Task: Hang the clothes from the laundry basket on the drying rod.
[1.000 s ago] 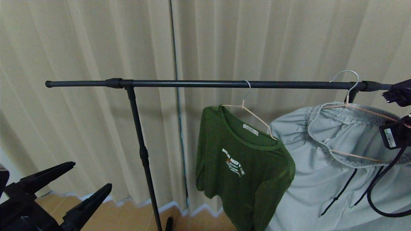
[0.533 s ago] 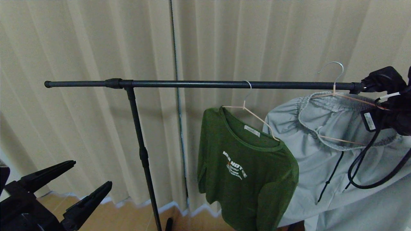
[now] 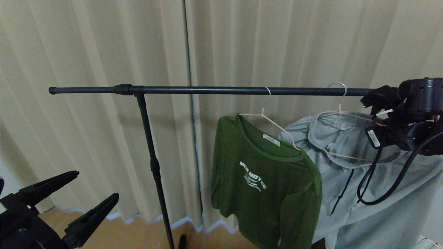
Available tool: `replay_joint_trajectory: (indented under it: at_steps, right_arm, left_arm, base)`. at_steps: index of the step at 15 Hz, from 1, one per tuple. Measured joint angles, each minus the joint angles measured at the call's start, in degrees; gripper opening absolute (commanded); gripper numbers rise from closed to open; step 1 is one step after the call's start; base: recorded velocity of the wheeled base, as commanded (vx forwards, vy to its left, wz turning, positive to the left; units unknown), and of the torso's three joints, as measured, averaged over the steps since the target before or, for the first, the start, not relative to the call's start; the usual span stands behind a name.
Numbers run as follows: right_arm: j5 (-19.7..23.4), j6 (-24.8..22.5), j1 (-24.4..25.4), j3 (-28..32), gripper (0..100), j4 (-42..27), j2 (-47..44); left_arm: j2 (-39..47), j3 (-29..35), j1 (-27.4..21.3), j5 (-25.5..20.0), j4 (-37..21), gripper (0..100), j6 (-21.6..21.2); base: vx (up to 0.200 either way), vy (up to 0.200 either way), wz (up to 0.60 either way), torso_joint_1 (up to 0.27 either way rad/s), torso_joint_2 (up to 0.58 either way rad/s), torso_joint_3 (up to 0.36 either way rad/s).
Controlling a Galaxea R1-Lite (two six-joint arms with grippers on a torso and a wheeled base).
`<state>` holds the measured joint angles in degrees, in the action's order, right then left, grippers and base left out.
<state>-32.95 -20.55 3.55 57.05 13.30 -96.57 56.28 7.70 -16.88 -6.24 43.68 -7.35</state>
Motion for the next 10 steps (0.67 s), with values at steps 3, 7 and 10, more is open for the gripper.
replay_joint_trajectory:
  at_steps: [3, 7, 10]
  right_arm:
    - [0.0, 0.0, 0.6, -1.4, 100, 0.1, 0.1]
    - [0.6, 0.9, 0.8, -4.0, 100, 1.0, 1.0]
    - [3.3, 1.0, 1.3, -8.3, 100, 9.8, 1.8]
  left_arm:
    - [-0.1, 0.0, 0.0, 0.0, 0.0, 100, 0.0]
    - [-0.2, 0.0, 0.0, 0.1, 0.0, 100, 0.0]
    - [-0.1, 0.1, 0.0, 0.2, 0.0, 100, 0.0]
  base:
    - [0.0, 0.0, 0.0, 0.0, 0.0, 0.0]
    - [0.0, 0.0, 0.0, 0.0, 0.0, 0.0]
    - [0.0, 0.0, 0.0, 0.0, 0.0, 0.0]
